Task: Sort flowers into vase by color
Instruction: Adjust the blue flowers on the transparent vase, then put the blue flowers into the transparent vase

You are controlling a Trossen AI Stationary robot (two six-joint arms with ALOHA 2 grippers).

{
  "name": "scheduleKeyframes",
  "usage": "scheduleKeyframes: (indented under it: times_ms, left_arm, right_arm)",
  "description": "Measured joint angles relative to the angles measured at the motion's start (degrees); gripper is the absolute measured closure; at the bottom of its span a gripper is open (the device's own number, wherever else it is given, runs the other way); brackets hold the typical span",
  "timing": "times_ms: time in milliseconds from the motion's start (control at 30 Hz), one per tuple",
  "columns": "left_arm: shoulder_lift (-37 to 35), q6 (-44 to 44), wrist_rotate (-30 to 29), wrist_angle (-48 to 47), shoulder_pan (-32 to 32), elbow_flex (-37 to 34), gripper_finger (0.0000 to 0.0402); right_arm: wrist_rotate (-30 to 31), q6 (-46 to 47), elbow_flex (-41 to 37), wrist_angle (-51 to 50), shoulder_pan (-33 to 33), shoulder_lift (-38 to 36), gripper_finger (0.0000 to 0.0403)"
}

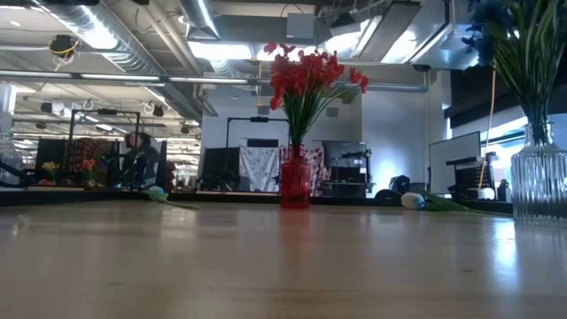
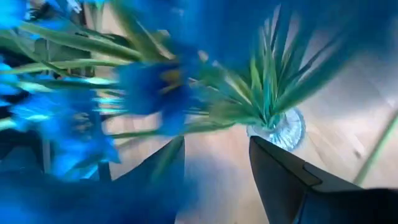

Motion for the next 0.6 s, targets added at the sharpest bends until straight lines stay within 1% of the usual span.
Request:
scheduleKeyframes:
  times_ms: [133, 200, 233, 300, 433, 533, 600]
  left_arm:
    - [2.8, 0.6, 1.5, 0.4, -1.6, 0.0, 0.0285]
    - [4.3, -1.7, 4.2, 0.9, -2.1, 0.0, 0.0285]
    - [5.2, -4.2, 6.4, 1.4, -2.2, 0.0, 0.0285]
    - [6.8, -11.7, 11.3, 3.3, -2.4, 0.0, 0.0285]
    - [11.1, -31.3, 19.5, 10.3, -5.4, 0.0, 0.0285]
    - [14.1, -46.4, 22.7, 12.2, -8.8, 0.0, 0.0285]
    - [15.8, -54.4, 24.3, 12.0, -11.4, 0.0, 0.0285]
  right_arm:
    - [-0.2, 0.0, 6.4, -5.9, 0.0, 0.0, 0.0224]
    - [0.3, 0.1, 9.8, -8.9, 0.0, 0.0, 0.0224]
    - [0.9, 0.4, 11.5, -10.2, 0.0, 0.0, 0.0224]
    - [2.9, 1.5, 14.9, -12.6, 0.0, 0.0, 0.0224]
    - [9.5, 2.1, 21.4, -15.8, 0.0, 0.0, 0.0224]
    - [15.3, 1.5, 25.5, -15.7, 0.0, 0.0, 0.0224]
    - [18.4, -0.2, 27.9, -15.1, 0.0, 0.0, 0.0224]
